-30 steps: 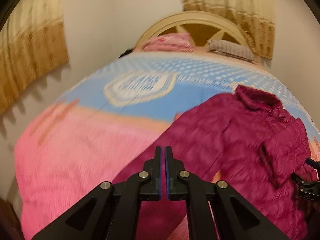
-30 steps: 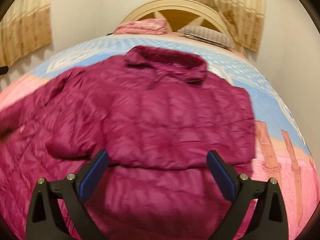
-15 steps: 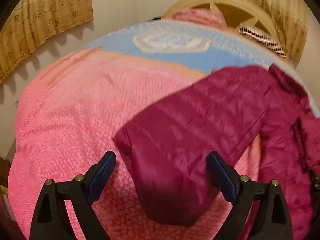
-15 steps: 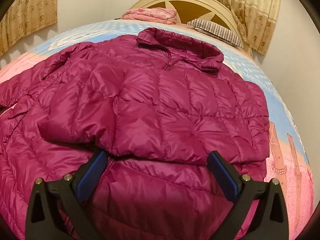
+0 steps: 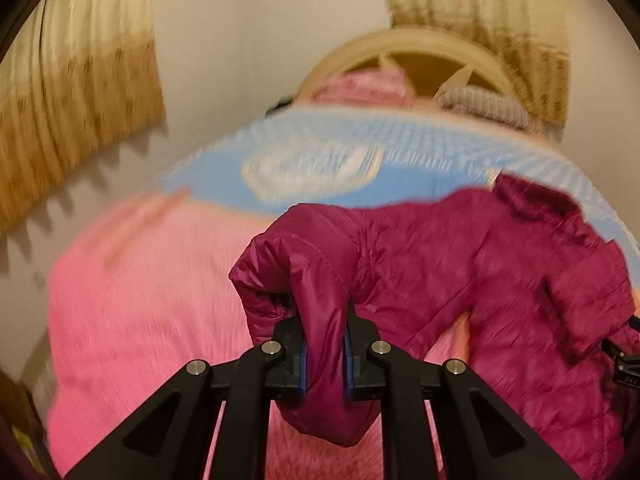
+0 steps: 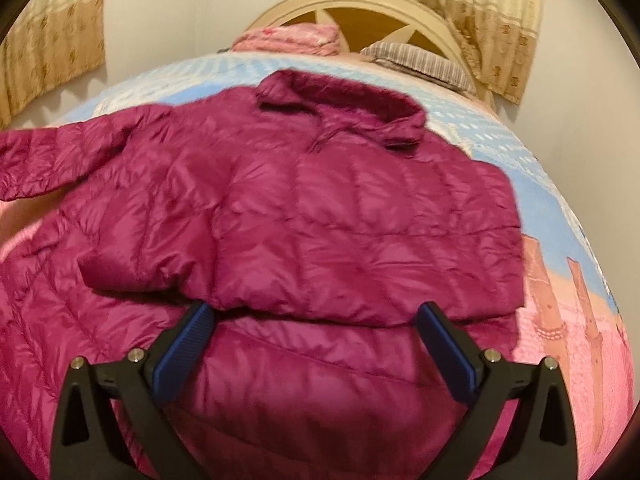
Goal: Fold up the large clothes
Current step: 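Lift and fold the held sleeve across the jacket body with the left tool, then open the left tool to release the sleeve on the jacket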
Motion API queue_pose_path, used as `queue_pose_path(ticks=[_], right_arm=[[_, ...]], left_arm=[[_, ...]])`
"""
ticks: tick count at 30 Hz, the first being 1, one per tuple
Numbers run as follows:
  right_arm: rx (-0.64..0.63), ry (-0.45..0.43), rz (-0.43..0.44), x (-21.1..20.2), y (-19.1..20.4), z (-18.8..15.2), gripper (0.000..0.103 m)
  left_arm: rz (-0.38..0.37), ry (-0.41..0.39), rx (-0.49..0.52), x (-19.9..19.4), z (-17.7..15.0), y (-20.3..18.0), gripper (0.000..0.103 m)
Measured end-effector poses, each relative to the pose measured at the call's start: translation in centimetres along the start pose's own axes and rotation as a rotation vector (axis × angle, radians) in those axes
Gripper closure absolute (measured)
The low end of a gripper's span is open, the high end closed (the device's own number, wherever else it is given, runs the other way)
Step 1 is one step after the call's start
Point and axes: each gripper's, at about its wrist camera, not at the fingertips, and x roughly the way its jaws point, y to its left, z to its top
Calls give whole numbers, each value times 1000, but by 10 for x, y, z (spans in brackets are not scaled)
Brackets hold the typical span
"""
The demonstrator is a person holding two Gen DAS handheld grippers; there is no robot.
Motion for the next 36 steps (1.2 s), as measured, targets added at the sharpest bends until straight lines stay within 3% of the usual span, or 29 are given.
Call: queue_pose_path(ticks=[3, 8, 13, 21, 23, 24, 25, 27, 30, 33, 36], right_arm=[[23, -20, -40, -7, -16, 1, 0], [107, -27, -92, -15, -57, 0, 0], [171, -28, -139, -20, -84, -7, 0], [244, 8, -128, -11, -102, -27, 0], [254, 22, -124, -8, -104, -28, 0], [257, 27, -123, -7, -105, -29, 0], [259, 34, -124, -6, -106, -30, 0], [255, 50, -123, -2, -105, -31, 0], [254, 55, -119, -2, -106, -32, 0], [265, 53, -105, -5, -108, -33, 0], [292, -8, -88, -28, -111, -28, 0]], left_arm=[[-21, -81, 71, -19, 28, -27, 91], [-117, -132, 168, -24, 46, -90, 91], [-233, -131, 264, -17, 37, -167, 91], [-380, -95, 458, -7, -6, -269, 90], [-378, -103, 510, -5, -14, -288, 85], [-372, -111, 532, -5, -18, -294, 70], [-372, -117, 538, -6, -19, -299, 41], [-350, -162, 520, -10, -21, -296, 12], [-316, -197, 515, -12, -18, -283, 12], [-293, -151, 457, 5, -10, -258, 12], [-251, -103, 384, 28, -6, -225, 12]])
